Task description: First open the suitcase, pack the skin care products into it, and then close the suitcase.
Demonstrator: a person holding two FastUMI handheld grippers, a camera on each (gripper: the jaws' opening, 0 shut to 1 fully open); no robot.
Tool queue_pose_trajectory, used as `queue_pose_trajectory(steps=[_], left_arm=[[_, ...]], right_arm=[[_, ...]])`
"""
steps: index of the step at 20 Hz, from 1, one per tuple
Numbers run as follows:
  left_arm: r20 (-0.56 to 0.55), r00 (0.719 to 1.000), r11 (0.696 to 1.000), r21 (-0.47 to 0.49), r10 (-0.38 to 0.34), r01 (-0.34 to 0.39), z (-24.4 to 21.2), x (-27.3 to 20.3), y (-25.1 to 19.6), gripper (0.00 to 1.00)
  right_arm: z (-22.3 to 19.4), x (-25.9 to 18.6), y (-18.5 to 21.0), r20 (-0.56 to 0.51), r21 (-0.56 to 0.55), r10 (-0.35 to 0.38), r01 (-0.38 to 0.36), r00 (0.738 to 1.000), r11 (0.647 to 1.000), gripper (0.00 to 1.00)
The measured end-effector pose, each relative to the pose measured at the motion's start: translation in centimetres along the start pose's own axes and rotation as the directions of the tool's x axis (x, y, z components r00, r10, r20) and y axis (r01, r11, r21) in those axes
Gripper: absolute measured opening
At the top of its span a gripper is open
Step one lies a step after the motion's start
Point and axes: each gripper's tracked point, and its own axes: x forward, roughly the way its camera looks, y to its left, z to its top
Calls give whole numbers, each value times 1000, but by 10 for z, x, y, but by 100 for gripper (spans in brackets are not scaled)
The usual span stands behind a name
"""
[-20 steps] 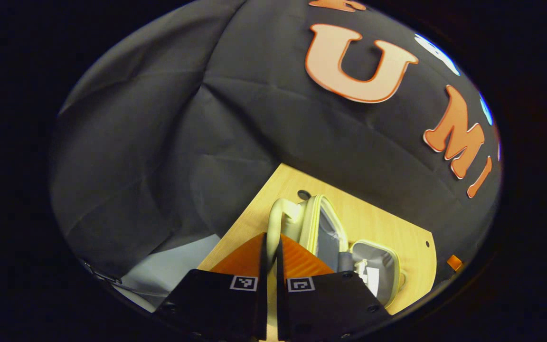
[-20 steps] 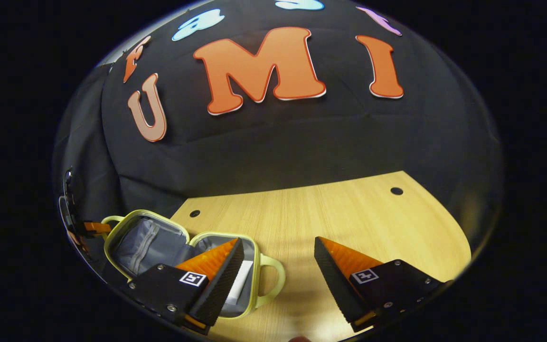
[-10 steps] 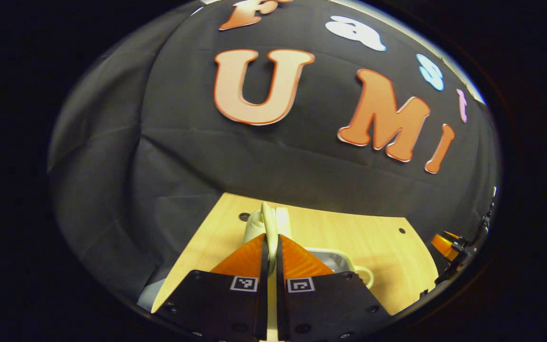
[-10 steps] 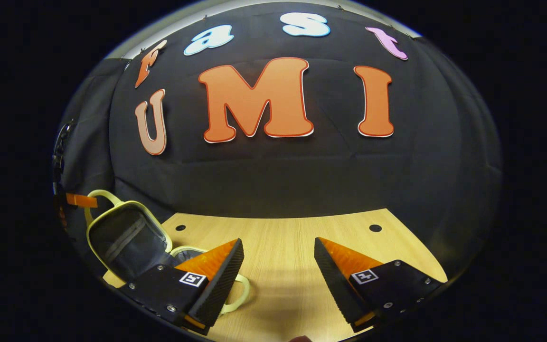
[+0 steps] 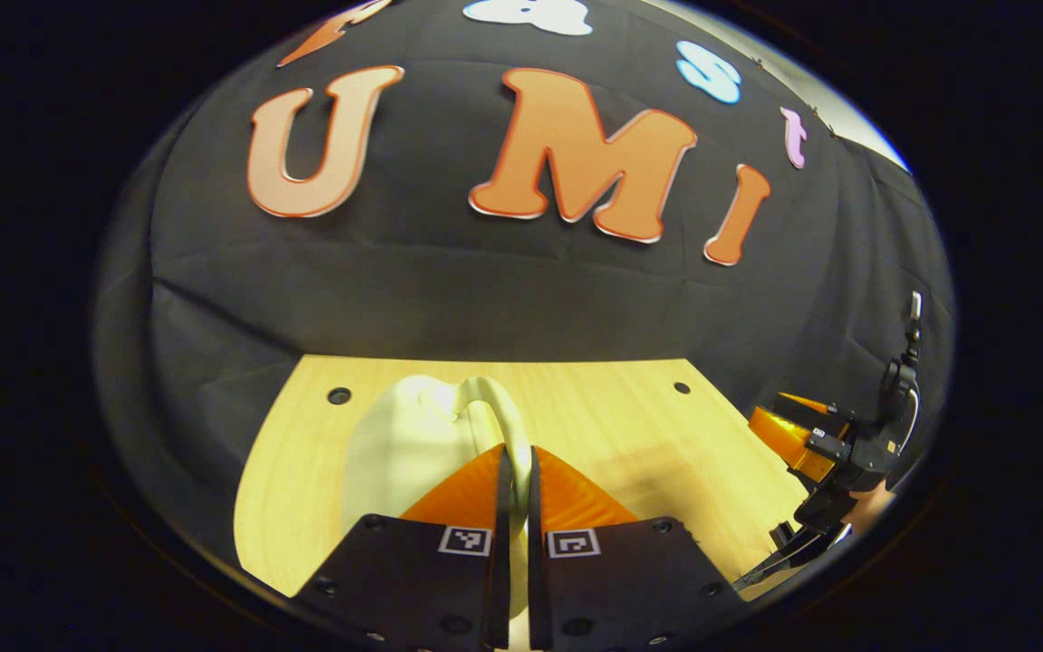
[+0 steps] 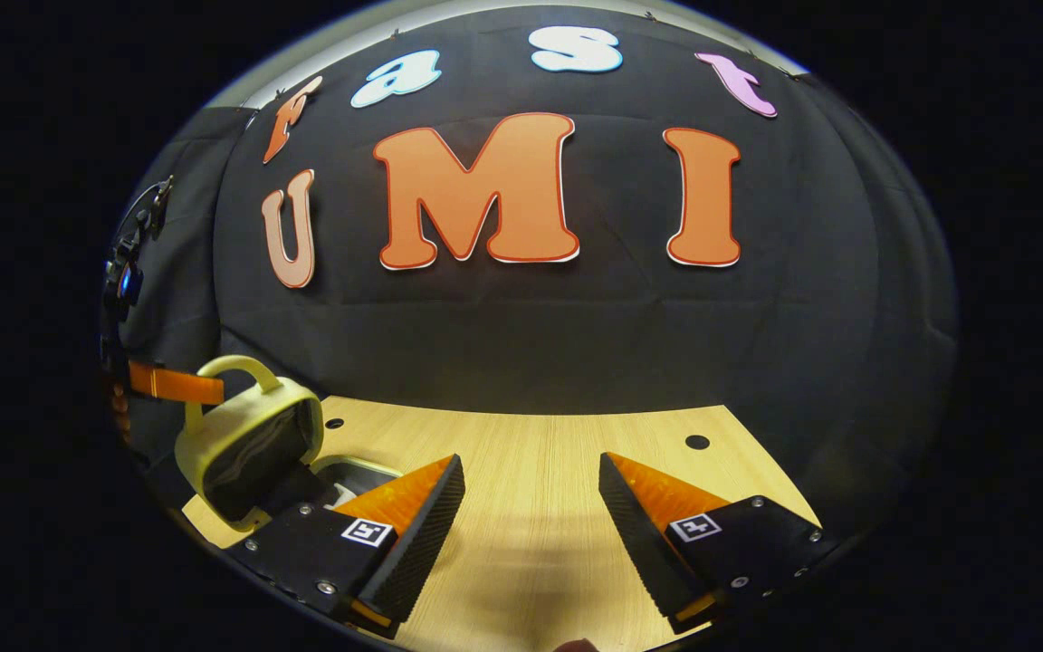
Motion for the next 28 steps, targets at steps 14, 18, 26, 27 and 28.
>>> queue_pose_trajectory(steps=[14,18,26,27,28], left_arm=[[-311,949,989,109,-59,97,-140,102,-69,9],[-262,965,978,204,16,40,-146,119,-78,15],[41,993,982,149,113,-118,-68,76,-71,95],[97,988,983,128,118,-130,-52,66,-73,99],[155,979,983,108,131,-149,-36,57,-75,99]], right_arm=[[-15,-12,-60,-19,-34,-49,48,999,998,95],[-16,-16,-59,-7,-44,-39,39,999,998,96],[9,-31,-37,119,-69,31,-23,992,997,96],[15,-34,-34,145,-77,43,-32,989,997,95],[21,-36,-31,168,-86,50,-36,985,996,95]])
